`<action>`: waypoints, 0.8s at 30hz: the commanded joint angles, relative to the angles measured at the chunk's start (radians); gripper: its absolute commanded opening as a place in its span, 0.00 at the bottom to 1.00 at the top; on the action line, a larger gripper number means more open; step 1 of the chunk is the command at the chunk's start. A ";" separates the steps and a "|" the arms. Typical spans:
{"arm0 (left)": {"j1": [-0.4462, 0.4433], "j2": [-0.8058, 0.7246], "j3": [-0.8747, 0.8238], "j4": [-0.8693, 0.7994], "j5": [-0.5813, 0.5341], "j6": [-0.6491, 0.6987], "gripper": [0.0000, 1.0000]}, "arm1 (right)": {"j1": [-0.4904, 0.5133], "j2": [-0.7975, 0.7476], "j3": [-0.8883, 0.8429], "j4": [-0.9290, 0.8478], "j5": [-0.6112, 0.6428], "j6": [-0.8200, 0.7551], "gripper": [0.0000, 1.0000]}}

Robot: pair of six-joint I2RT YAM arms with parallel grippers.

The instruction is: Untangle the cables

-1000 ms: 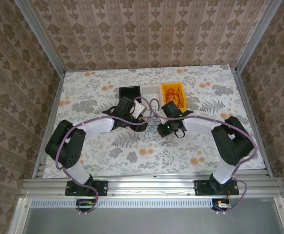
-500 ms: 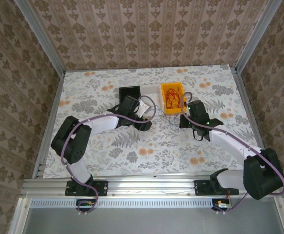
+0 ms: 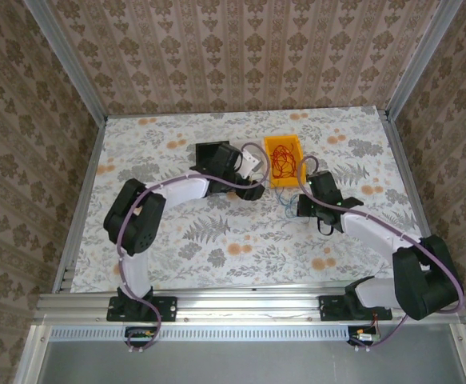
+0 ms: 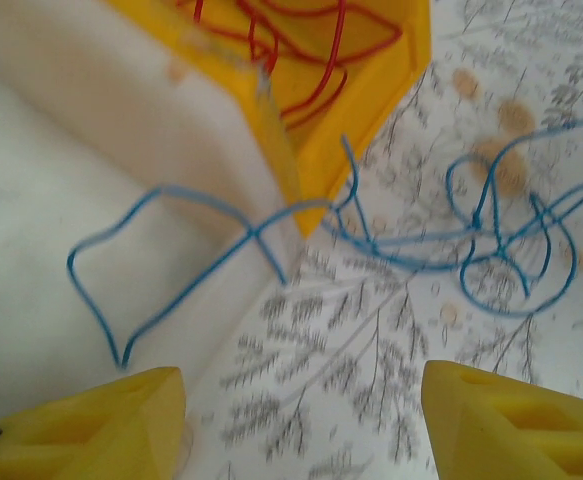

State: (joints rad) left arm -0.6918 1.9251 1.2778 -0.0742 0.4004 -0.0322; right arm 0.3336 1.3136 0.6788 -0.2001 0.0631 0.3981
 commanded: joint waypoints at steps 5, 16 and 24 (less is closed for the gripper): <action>-0.035 0.045 0.073 -0.001 -0.023 0.008 0.65 | -0.113 -0.017 -0.036 -0.141 0.156 0.168 0.00; -0.069 0.087 0.151 -0.107 0.030 0.076 0.65 | -0.197 0.003 -0.066 -0.079 0.045 0.177 0.02; -0.138 0.168 0.293 -0.201 0.068 0.167 0.63 | -0.208 0.056 -0.050 -0.030 -0.045 0.147 0.02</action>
State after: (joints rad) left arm -0.7929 2.0705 1.5070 -0.2104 0.4271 0.0578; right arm 0.1333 1.3521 0.6067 -0.2558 0.0734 0.5568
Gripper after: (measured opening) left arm 0.631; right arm 0.042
